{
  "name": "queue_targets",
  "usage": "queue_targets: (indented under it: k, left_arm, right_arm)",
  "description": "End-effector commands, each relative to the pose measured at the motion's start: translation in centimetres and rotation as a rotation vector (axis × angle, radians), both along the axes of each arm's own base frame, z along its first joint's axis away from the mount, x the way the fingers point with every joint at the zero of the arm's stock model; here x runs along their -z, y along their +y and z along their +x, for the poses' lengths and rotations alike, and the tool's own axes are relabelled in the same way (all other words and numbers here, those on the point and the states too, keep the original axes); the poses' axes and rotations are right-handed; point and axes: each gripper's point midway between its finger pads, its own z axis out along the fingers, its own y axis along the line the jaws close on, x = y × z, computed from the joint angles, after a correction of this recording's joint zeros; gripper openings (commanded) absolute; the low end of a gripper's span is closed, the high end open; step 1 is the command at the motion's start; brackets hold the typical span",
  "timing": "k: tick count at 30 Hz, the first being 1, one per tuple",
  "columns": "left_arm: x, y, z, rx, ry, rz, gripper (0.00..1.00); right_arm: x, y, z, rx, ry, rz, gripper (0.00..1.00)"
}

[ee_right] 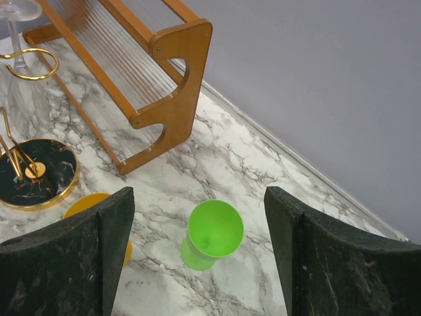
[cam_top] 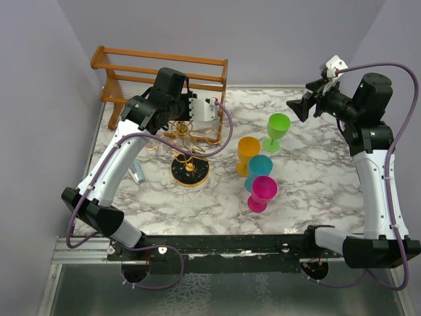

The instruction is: Place the wine glass upside down on the wine glass rack

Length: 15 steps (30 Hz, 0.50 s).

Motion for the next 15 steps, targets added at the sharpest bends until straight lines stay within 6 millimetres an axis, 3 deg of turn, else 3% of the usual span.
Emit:
queue_targets:
  k: [1,15]
  left_arm:
    - [-1.4,0.1,-0.3,0.016,-0.031,0.001,0.29]
    - [-2.7,1.2,-0.9,-0.011,-0.064,0.019,0.33]
  right_arm:
    - [-0.9,-0.4,-0.2,0.015,-0.048,-0.012,0.79]
    - [-1.0,-0.5,-0.4,0.018,-0.052,-0.012,0.8]
